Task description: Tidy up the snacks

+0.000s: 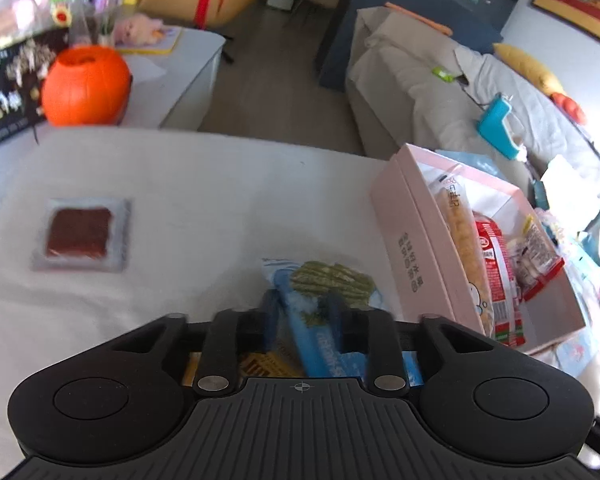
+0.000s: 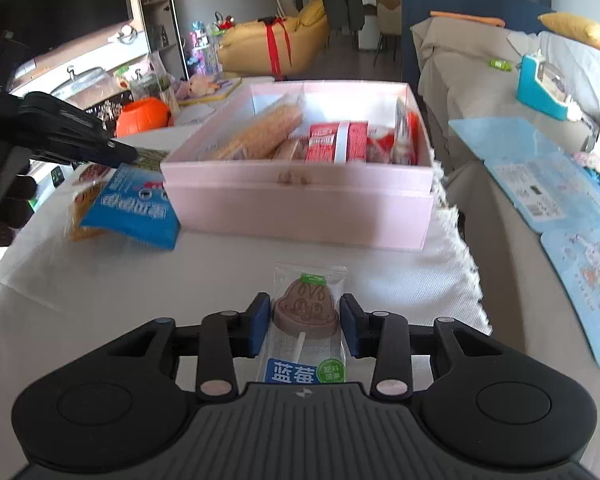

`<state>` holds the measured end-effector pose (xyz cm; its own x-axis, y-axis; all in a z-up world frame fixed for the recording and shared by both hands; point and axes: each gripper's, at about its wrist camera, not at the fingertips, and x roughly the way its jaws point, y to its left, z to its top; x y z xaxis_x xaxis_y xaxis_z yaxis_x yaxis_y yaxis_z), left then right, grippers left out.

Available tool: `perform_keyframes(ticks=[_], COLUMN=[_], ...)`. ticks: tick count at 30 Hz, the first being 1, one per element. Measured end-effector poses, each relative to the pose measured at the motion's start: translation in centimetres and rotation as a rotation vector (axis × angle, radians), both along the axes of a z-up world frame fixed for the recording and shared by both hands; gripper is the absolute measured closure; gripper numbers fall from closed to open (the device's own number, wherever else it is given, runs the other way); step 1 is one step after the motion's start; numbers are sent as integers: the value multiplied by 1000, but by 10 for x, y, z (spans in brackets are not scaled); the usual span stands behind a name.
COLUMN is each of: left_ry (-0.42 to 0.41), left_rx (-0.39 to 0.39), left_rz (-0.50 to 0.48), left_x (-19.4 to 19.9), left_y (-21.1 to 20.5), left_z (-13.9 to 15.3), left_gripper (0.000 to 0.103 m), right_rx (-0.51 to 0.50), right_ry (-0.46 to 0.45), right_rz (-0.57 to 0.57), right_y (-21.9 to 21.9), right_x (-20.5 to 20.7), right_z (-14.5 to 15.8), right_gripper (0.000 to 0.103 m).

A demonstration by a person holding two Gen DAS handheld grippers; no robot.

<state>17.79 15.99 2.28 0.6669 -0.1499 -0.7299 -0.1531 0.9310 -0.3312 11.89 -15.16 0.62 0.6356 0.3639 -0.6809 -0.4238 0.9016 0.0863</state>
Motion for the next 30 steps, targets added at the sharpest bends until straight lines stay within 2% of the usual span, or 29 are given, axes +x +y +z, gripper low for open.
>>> perform_keyframes(ticks=[3,5,6,7,8,10,11,14,20,24,26,30], left_ry=[-15,-38,-49,-63,-73,-88,-101,-123,-82,-23,7,-29], left_rx=[-57,-38,-37,-42,-61,-121,-121,-34,-95,-66,-77,-70], left_rz=[-29,-52,-68,-83,-92,-99,-112,-163,-221,-252,-272,-279], left_x=[0,-2,-5,-9,-12,-22,-30,-53,-105,-112,-110,-113], left_y=[-4,-15,-18,-21,-22,-22,-24,-35,-45,-63,-71,-78], left_z=[-10,-9,-8,-7,-4,-1,1,9,14,-4,-16,-20], left_gripper=[63,62,64,70,75,78,79,79,79,72,69,69], right_rx=[-30,-46,-55,-63,-68,-66,-58,-39,-50,-57,-58,-64], right_ry=[-20,-61,-75,-86,-93,-93,-89,-80,-86,-87,-84,-74], right_rz=[7,13,12,11,11,5,1,-3,-3,1,0,14], right_y=[1,3,5,7,8,6,5,0,2,5,5,8], right_x=[-9,-17,-20,-22,-23,-22,-21,-19,-22,-22,-23,-23], right_z=[-8,-12,-13,-13,-13,-11,-11,-10,-11,-11,-11,-10], right_gripper=[58,56,56,56,55,52,50,45,44,44,44,45])
